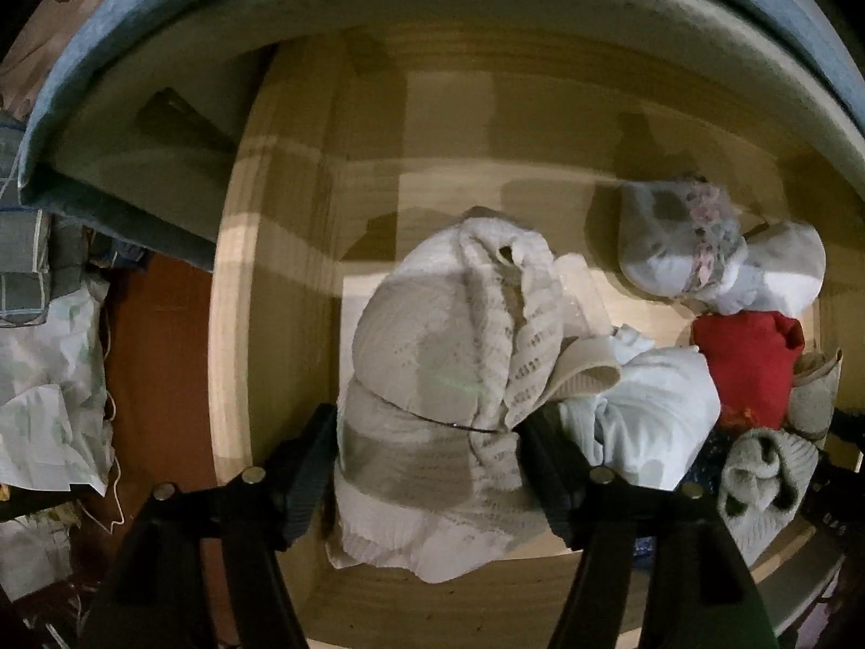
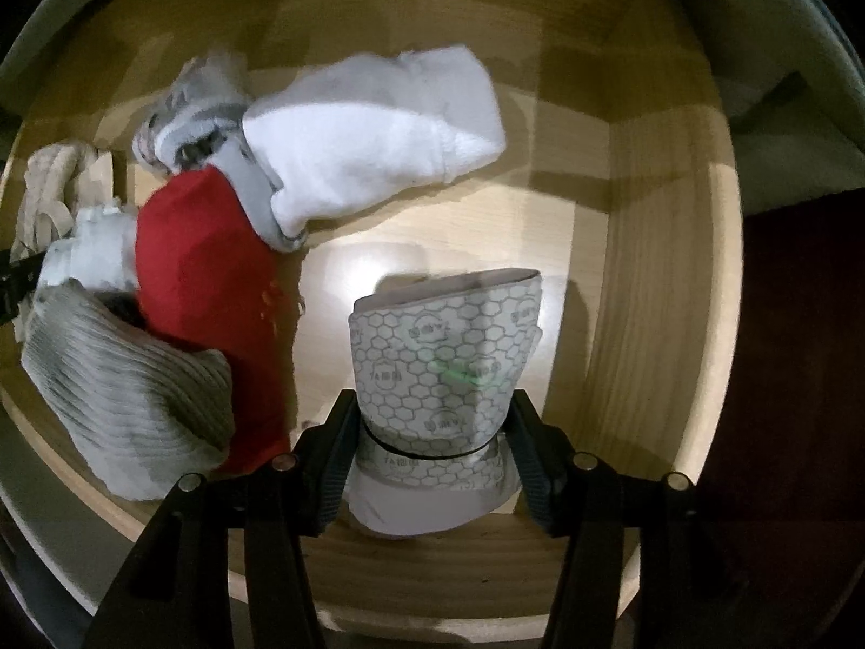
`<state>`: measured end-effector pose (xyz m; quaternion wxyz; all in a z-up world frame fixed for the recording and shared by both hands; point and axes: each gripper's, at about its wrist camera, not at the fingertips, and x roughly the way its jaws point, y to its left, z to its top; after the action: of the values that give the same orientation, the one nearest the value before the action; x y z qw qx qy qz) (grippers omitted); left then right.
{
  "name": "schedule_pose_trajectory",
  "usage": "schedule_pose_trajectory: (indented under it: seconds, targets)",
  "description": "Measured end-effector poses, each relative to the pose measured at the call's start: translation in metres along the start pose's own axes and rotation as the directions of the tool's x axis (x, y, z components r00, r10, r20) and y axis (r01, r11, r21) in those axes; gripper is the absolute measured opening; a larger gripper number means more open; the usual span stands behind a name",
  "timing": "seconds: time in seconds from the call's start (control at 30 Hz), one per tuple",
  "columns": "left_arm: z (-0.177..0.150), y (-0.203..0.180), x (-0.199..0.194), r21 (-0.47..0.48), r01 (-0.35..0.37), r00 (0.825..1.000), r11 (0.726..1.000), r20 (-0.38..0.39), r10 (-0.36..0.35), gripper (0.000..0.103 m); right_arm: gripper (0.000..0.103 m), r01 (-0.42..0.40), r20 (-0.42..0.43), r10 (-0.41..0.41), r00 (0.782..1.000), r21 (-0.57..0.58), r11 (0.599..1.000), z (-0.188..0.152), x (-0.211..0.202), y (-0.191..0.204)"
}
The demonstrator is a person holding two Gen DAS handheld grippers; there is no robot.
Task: Take underwear out of drawer
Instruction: 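Grasp the cream knit bundle with the left tool while the right tool holds the hexagon-print roll, then lift the cream knit bundle with the left tool up toward the white box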
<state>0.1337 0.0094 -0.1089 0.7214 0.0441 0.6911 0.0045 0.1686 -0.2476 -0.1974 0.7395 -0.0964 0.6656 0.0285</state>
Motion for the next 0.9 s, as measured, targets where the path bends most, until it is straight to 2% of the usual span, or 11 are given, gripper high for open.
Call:
schedule_pose_trajectory:
  seconds: [0.33,0.57,0.9]
  targets:
    - [-0.004,0.014,-0.005,-0.034,0.058,0.998,0.998,-0.009,-0.058,0.058,0.053,0.006,-0.021,-0.006,1.000,-0.019,1.000,0.008,0.002,0.008]
    - [-0.008,0.037,-0.011,-0.029,0.092,0.996,0.995,0.009,-0.092,0.057,0.053,0.005,-0.014,-0.005,1.000,-0.022,1.000,0.005,0.005,0.005]
    - [-0.016,0.040,-0.040,0.010,0.107,0.993,0.994,0.056,-0.107,0.057,0.051,0.006,0.006,-0.006,1.000,-0.017,1.000,-0.004,0.004,0.002]
